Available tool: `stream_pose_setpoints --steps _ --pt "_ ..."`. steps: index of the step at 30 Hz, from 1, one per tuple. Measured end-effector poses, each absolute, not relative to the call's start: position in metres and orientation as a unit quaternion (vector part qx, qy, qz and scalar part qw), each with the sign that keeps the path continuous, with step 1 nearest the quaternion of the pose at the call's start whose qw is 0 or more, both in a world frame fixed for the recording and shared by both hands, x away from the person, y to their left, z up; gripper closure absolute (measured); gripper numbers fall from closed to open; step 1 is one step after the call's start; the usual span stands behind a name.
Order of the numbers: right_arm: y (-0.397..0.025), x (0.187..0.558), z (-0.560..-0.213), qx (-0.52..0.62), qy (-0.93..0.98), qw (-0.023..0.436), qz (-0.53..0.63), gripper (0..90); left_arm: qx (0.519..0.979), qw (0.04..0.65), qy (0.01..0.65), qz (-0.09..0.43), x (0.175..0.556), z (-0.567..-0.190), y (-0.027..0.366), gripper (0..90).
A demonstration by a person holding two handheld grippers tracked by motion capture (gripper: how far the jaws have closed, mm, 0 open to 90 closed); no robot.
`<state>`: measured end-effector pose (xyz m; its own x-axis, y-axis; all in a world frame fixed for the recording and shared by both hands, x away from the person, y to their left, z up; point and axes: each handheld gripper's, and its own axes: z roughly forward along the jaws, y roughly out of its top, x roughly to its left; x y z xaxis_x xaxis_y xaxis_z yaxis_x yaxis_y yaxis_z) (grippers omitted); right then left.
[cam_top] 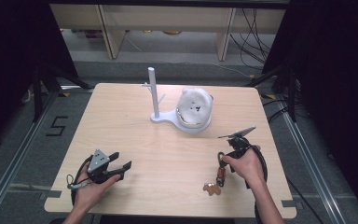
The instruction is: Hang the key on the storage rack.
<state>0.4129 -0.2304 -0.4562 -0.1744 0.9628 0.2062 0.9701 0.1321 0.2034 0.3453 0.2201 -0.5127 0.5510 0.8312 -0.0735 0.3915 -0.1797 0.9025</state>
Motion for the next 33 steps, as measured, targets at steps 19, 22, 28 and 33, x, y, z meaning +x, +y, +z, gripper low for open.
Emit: stream_pose_setpoints --steps 19,22,28,33 --pt "-0.206 0.414 -0.468 -0.654 -0.752 0.016 -0.073 57.3 0.736 0.484 0.417 0.224 0.343 -0.513 0.220 33.8" --pt "-0.207 0.414 -0.470 -0.645 -0.760 0.014 -0.069 58.3 0.736 0.484 0.417 0.224 0.343 -0.513 0.220 33.8" --pt "-0.201 0.415 -0.469 -0.644 -0.763 0.014 -0.060 64.3 0.736 0.484 0.417 0.223 0.343 -0.513 0.220 33.8" --pt "-0.199 0.415 -0.467 -0.632 -0.771 0.021 -0.067 71.0 0.736 0.484 0.418 0.223 0.344 -0.513 0.220 33.7"
